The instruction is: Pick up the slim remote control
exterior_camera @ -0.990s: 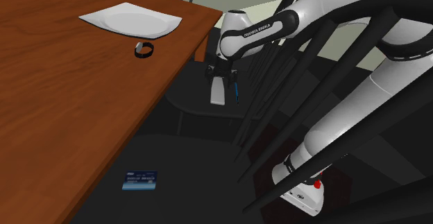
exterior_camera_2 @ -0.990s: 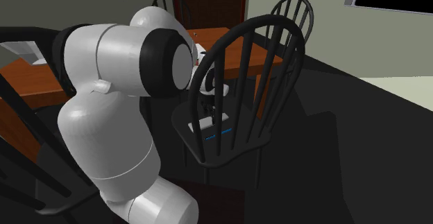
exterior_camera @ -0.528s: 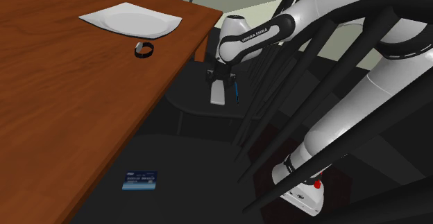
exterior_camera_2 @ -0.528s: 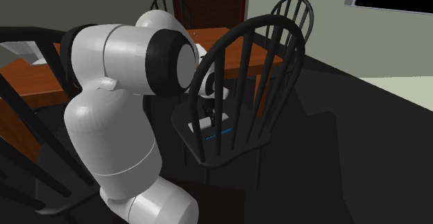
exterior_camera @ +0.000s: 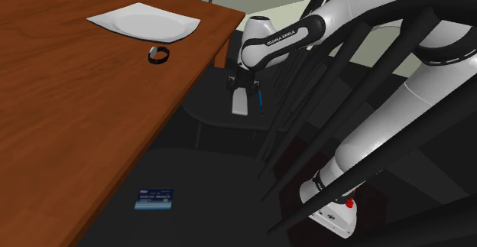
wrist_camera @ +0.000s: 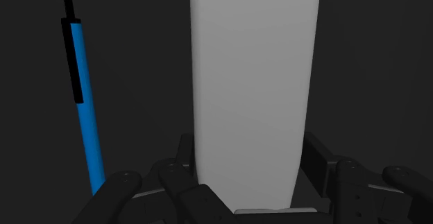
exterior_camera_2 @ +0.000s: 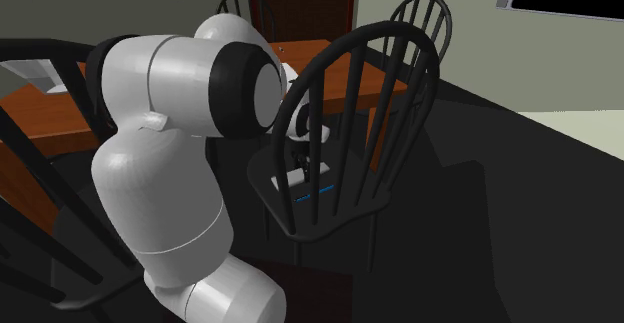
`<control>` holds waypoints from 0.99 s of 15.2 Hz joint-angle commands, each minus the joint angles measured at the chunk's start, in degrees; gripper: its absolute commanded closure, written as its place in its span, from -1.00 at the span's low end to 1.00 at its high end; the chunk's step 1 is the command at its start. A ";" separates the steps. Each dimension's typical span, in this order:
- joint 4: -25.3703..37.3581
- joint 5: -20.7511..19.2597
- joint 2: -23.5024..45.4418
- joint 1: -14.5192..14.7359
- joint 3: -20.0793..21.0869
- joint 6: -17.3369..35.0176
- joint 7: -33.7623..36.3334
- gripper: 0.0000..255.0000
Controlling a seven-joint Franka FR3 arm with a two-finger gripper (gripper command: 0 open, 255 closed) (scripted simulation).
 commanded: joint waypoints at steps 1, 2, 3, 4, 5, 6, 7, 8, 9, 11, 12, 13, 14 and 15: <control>0.41 0.20 -0.81 -0.02 -0.04 -1.20 -0.19 1.00; 0.71 0.33 -1.31 -0.02 -0.05 -1.99 -0.29 1.00; 1.02 0.45 -1.81 -0.02 -0.07 -2.79 -0.37 1.00; 1.34 0.56 -2.29 -0.01 -0.09 -3.58 -0.46 1.00; 1.67 0.66 -2.76 -0.01 -0.11 -4.38 -0.54 1.00; 2.02 0.76 -3.22 -0.01 -0.13 -5.18 -0.62 1.00; 2.38 0.86 -3.66 -0.01 -0.15 -5.97 -0.69 1.00; 2.75 0.95 -4.09 0.00 -0.17 -6.77 -0.76 1.00; 3.14 1.03 -4.50 0.00 -0.20 -7.56 -0.82 1.00; 3.94 1.18 -5.30 0.00 -0.25 -9.15 -0.94 1.00; 4.36 1.25 -5.67 0.00 -0.28 -9.94 -1.00 1.00; 4.80 1.31 -6.04 0.00 -0.30 -10.73 -1.05 1.00; 5.24 1.37 -6.39 0.00 -0.33 -11.52 -1.10 1.00; 5.30 1.38 -6.45 0.00 -0.34 -11.64 -1.11 1.00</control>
